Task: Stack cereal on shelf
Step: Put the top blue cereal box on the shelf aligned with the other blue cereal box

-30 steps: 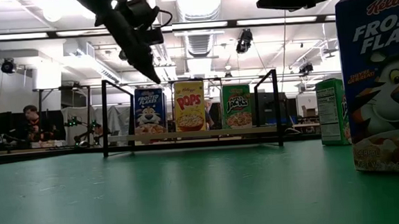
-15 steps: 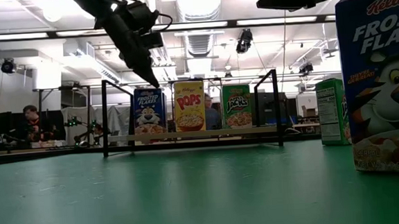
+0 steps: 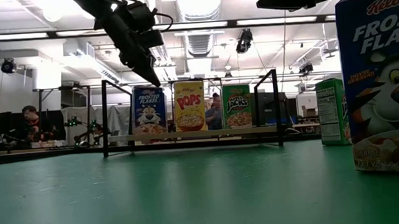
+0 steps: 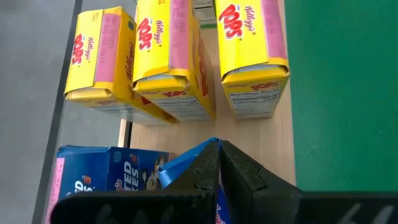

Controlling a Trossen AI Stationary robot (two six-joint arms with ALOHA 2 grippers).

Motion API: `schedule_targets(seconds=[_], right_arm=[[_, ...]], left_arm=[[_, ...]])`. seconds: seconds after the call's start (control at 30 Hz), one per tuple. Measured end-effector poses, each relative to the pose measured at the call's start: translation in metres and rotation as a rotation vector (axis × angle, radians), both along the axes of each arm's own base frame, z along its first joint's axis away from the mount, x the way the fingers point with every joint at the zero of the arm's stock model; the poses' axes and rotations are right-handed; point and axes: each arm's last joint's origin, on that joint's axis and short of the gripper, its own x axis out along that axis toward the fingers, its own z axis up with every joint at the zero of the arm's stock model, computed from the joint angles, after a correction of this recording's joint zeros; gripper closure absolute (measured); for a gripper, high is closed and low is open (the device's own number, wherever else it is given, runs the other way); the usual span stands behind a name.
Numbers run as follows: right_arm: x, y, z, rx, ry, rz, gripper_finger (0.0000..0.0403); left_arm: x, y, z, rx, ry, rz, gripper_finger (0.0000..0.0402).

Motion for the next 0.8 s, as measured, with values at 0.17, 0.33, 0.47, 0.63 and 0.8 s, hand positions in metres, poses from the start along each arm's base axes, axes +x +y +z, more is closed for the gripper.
schedule_targets(seconds=[0.17,0.33,0.47,0.63,0.8], right_arm=[[0.0,0.0,0.0,0.0,0.0,0.0,0.0342],[0.0,0.0,0.0,-0.001,0.0,0.001,0.0342],[0.0,0.0,0.0,-0.002,0.0,0.0,0.0342],[0.0,0.0,0.0,-0.002,0.0,0.0,0.0342],[0.0,0.0,0.0,-0.007,0.001,0.001,0.0342]], left_arm=[[0.0,0.0,0.0,0.003,0.001,0.004,0.0402],[-0.003,-0.004,0.012,-0.01,0.017,0.051,0.0402],[-0.01,-0.015,0.025,-0.072,0.07,0.067,0.0402],[-0.025,-0.028,0.023,-0.165,0.206,0.09,0.0402],[-0.027,-0.029,0.012,-0.188,0.233,0.113,0.0402]])
